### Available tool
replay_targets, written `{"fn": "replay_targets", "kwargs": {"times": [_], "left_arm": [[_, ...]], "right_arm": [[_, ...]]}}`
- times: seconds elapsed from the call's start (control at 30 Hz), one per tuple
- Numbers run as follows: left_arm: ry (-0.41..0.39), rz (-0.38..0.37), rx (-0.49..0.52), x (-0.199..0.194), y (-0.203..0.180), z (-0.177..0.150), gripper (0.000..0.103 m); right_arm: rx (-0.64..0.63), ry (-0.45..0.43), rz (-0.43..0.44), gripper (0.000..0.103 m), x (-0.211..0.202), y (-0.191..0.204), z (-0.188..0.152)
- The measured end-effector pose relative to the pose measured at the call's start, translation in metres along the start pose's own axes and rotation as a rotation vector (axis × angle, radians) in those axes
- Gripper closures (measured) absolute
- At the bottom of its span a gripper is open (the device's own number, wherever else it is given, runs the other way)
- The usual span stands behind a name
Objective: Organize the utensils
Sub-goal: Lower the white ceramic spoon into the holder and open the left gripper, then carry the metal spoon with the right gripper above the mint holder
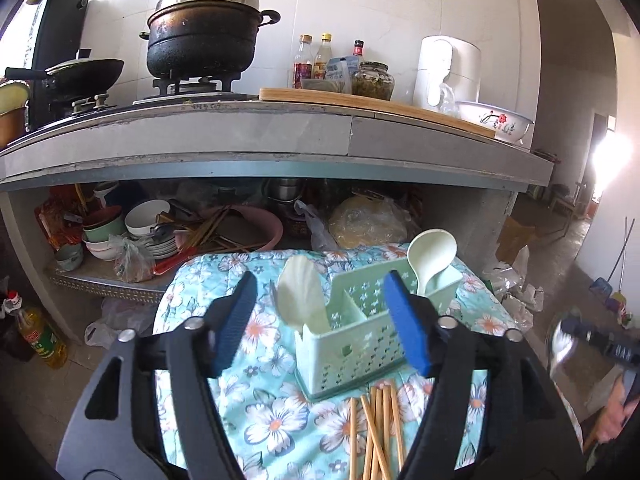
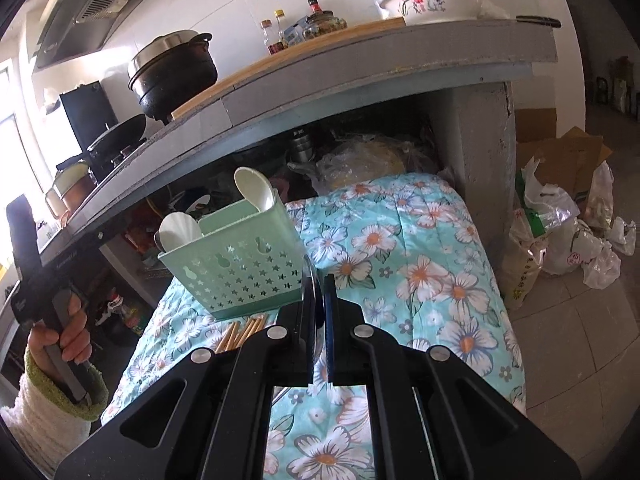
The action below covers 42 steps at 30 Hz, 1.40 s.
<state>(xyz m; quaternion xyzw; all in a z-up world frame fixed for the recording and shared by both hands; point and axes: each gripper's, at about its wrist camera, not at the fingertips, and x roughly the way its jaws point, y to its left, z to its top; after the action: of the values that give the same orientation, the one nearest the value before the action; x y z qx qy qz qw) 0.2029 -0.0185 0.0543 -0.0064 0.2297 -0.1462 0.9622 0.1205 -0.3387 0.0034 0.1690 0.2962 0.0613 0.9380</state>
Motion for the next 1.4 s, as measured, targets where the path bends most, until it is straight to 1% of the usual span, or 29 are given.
{"fn": "replay_targets", "kwargs": {"times": [0.07, 0.13, 0.27, 0.47, 0.63, 0.8, 0.97, 1.07, 1.23, 1.4], "left_arm": [[0.014, 0.002, 0.001, -0.008, 0.001, -0.008, 0.029], [0.029, 0.006, 0.002, -0.014, 0.002, -0.017, 0.025], [0.056, 0.031, 0.012, -0.024, 0.004, -0.037, 0.02], [0.092, 0.048, 0.019, -0.032, 0.013, -0.062, 0.019], [0.102, 0.049, 0.004, -0.037, 0.022, -0.074, 0.019], [0.107, 0.06, -0.009, -0.039, 0.03, -0.08, 0.019], [0.114, 0.065, -0.034, -0.04, 0.041, -0.084, 0.019], [0.115, 0.07, -0.042, -0.04, 0.046, -0.086, 0.019], [0.12, 0.072, -0.058, -0.038, 0.053, -0.088, 0.019], [0.123, 0.066, -0.072, -0.036, 0.056, -0.09, 0.019]], "right_arm": [[-0.028, -0.034, -0.013, 0.099, -0.004, 0.006, 0.014], [-0.064, -0.083, -0.029, 0.099, -0.009, 0.014, 0.03], [-0.119, -0.168, -0.049, 0.099, -0.017, 0.03, 0.06], [-0.159, -0.28, -0.06, 0.099, -0.018, 0.055, 0.103], [-0.214, -0.344, -0.107, 0.099, 0.001, 0.08, 0.129], [-0.257, -0.363, -0.152, 0.099, 0.034, 0.098, 0.143], [-0.293, -0.353, -0.193, 0.099, 0.071, 0.108, 0.144], [-0.329, -0.343, -0.226, 0.099, 0.088, 0.113, 0.138], [-0.398, -0.334, -0.27, 0.099, 0.104, 0.12, 0.123], [-0.409, -0.3, -0.248, 0.099, 0.111, 0.124, 0.111]]}}
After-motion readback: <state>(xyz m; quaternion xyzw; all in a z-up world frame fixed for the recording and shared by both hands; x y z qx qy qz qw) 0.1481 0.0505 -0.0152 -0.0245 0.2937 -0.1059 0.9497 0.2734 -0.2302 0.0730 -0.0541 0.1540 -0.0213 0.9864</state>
